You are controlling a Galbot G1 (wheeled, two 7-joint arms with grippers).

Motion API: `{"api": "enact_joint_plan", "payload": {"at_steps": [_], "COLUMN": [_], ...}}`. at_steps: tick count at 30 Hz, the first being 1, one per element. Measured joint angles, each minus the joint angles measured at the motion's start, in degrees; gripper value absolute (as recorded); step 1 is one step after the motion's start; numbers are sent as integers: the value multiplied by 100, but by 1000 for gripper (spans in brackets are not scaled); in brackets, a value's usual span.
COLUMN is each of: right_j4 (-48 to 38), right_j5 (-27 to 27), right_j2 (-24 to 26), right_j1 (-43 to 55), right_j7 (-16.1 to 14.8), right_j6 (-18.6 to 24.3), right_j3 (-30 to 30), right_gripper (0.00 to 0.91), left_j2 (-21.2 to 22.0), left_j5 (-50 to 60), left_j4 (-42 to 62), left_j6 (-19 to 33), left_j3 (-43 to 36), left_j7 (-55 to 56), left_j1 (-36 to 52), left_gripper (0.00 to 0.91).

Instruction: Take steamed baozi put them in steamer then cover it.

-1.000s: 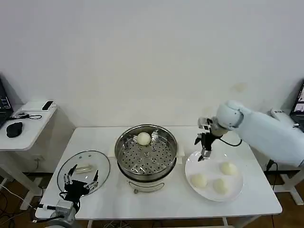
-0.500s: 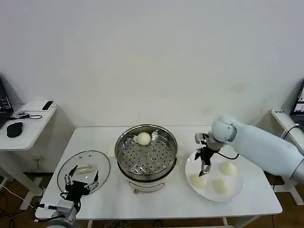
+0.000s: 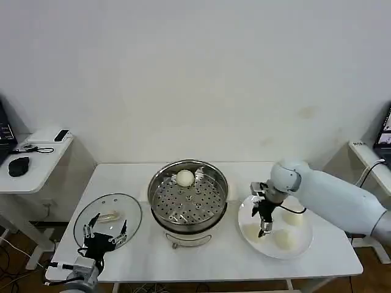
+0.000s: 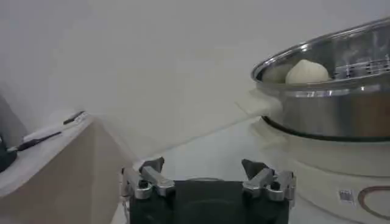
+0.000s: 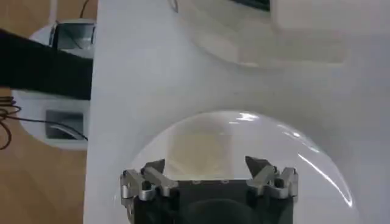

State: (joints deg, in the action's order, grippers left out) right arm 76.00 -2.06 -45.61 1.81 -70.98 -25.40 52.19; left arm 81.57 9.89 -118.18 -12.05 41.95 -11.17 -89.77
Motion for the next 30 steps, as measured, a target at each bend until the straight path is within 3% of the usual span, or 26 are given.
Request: {"api": "enact_joint_plan", "payload": {"at_steps": [27, 30], "right_j4": [-165, -185], "right_j5": [228, 236], "right_j2": [-140, -139], "right_j1": [-272, -274], "right_j7": [25, 39], "right_j6": [97, 102], "right_j3": [-31, -31], "right_gripper": [907, 796], "left_j2": [11, 10], "left_j5": [8, 8], "left_j4": [98, 115], "left_j6": [7, 8], "left_j3": [7, 9], "left_j7": [7, 10], "left_j1": [24, 32], "left_gripper": [907, 907]}}
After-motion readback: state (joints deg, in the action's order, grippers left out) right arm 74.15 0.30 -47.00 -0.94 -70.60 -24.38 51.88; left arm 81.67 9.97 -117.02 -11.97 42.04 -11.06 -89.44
